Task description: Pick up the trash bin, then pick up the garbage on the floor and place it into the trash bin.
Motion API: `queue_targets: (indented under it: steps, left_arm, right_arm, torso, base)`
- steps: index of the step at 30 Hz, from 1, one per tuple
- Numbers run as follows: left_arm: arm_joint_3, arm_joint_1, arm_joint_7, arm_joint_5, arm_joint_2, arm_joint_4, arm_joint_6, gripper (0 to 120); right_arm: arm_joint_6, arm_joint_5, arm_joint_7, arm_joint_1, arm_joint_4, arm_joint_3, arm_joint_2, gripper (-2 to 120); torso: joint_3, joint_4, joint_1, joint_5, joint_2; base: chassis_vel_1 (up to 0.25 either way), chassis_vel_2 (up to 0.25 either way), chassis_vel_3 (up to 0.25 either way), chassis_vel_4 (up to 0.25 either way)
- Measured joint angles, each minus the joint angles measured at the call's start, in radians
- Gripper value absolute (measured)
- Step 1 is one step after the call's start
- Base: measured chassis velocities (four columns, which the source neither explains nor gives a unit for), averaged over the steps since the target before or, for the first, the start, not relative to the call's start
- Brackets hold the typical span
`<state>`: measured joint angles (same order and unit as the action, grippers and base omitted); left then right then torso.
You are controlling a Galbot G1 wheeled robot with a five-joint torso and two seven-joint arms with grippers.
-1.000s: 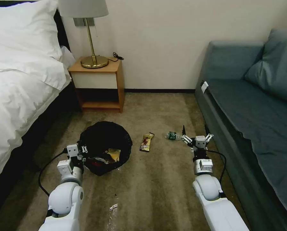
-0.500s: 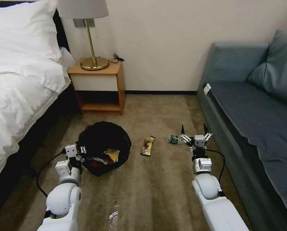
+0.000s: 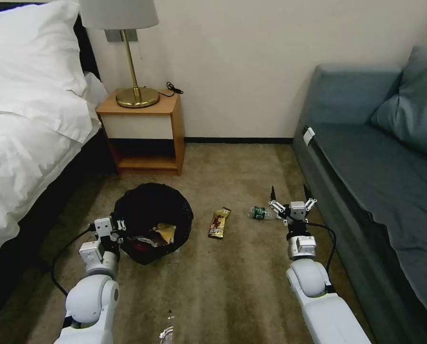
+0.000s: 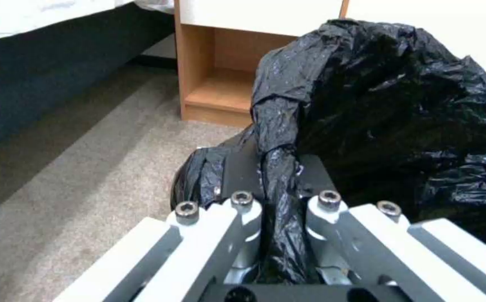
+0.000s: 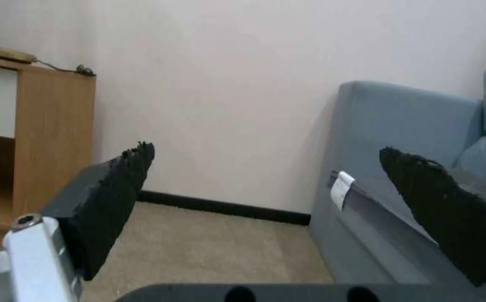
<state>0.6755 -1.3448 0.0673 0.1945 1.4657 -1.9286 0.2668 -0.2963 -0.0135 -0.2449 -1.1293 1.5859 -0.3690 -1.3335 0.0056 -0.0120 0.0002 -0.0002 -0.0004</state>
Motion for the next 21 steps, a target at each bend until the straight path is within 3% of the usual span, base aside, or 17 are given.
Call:
queue_targets:
  steps: [21]
  left_arm:
    - [-0.003, -0.001, -0.003, -0.003, 0.006, -0.007, 0.000, 4]
  right_arm:
    - [-0.002, -0.003, 0.002, 0.003, -0.014, 0.002, 0.000, 100]
  torso:
    - [0.000, -0.0001, 0.000, 0.0000, 0.000]
  base:
    - [-0.054, 0.055, 0.057, -0.054]
